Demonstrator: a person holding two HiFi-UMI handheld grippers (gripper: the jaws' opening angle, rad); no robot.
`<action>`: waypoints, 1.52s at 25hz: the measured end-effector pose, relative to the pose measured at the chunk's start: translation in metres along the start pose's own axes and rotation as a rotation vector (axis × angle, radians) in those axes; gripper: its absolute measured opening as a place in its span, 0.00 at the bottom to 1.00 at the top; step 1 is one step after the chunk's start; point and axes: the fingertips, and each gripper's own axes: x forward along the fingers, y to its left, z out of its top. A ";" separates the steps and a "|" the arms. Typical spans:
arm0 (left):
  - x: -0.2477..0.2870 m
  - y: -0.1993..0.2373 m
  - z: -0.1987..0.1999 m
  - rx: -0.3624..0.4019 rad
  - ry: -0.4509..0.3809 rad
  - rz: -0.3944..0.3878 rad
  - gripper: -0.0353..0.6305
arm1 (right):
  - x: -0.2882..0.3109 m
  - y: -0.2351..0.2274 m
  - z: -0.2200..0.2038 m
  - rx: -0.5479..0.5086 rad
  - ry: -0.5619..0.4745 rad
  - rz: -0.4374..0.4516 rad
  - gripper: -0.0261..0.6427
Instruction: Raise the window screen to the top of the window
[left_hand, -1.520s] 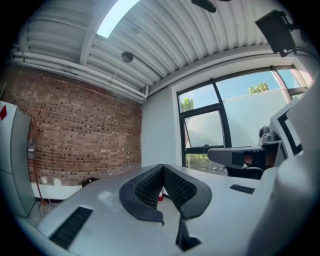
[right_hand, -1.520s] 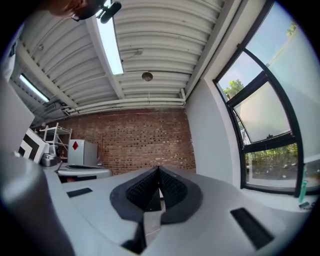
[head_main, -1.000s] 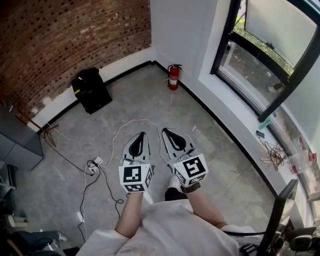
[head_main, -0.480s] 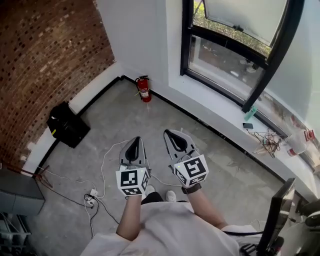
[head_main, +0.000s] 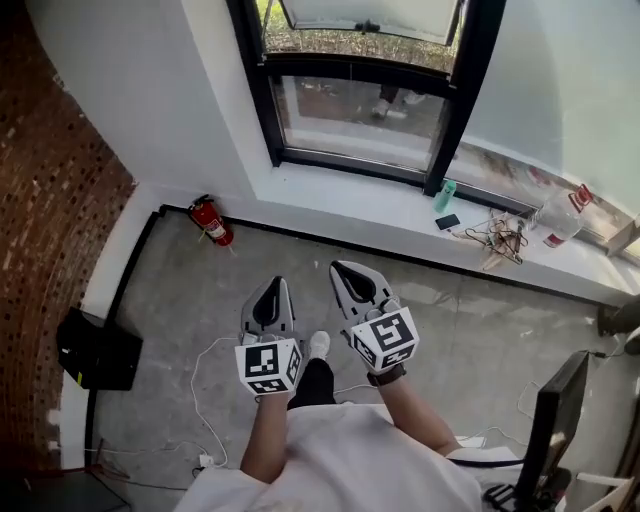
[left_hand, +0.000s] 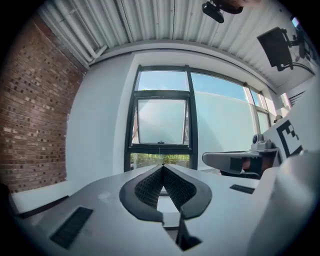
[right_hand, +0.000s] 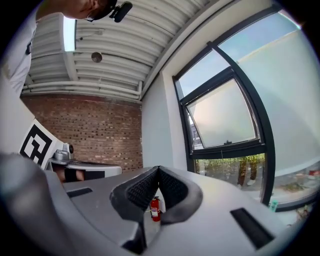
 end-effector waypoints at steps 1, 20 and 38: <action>0.020 0.007 0.001 -0.001 -0.004 -0.023 0.05 | 0.016 -0.012 0.000 -0.003 0.001 -0.022 0.04; 0.317 0.092 0.039 -0.020 0.001 -0.289 0.05 | 0.248 -0.176 0.031 -0.048 0.039 -0.216 0.04; 0.645 0.050 0.102 0.069 -0.115 -0.323 0.05 | 0.414 -0.455 0.064 -0.038 -0.071 -0.188 0.04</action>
